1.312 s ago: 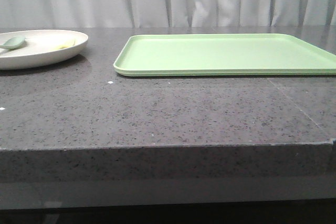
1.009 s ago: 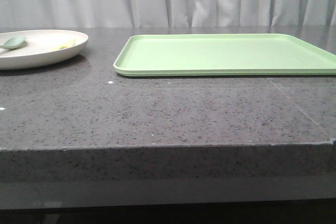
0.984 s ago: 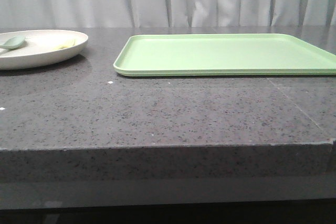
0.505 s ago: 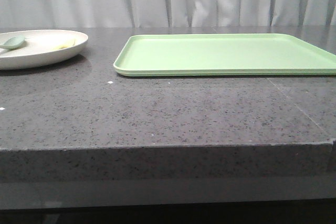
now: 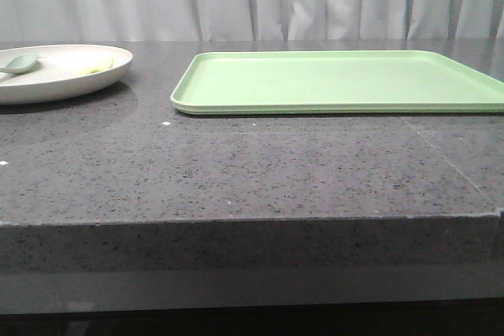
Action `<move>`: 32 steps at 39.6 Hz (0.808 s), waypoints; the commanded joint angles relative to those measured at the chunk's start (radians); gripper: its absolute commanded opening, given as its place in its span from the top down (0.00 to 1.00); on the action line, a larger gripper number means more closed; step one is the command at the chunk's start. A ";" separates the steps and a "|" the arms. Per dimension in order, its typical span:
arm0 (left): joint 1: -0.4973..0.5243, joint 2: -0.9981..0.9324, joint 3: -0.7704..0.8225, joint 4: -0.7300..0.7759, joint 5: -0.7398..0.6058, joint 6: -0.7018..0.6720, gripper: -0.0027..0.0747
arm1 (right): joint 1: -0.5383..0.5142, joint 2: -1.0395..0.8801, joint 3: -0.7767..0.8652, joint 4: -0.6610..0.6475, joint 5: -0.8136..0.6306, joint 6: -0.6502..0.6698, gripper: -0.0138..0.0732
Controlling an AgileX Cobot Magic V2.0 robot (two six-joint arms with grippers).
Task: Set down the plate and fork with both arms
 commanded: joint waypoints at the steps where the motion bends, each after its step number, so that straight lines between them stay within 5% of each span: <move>1: 0.000 0.117 -0.139 -0.011 0.070 -0.010 0.99 | 0.001 0.104 -0.114 -0.008 -0.010 -0.009 0.92; 16: 0.000 0.353 -0.217 -0.013 0.149 -0.010 0.99 | 0.001 0.377 -0.210 -0.011 0.011 -0.010 0.92; 32: 0.000 0.395 -0.215 -0.013 0.151 -0.010 0.99 | 0.001 0.428 -0.210 -0.011 0.012 -0.010 0.92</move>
